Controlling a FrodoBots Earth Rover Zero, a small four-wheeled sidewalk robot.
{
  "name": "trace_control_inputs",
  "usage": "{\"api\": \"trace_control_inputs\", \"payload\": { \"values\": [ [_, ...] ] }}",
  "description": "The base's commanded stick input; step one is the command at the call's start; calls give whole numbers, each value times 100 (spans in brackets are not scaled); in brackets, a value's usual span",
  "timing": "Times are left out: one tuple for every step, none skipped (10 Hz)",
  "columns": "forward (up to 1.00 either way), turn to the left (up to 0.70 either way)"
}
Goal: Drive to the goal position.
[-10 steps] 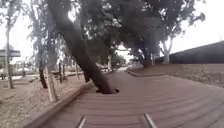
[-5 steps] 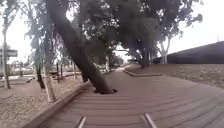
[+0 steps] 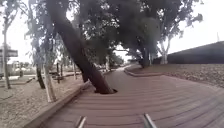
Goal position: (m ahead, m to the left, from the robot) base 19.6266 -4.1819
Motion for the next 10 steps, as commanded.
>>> {"api": "trace_control_inputs", "payload": {
  "values": [
    [46,-40],
    [46,-40],
    [46,-40],
    [46,-40],
    [46,-40],
    [48,-42],
    [49,-43],
    [49,-43],
    [53,-46],
    [59,-45]
  ]
}}
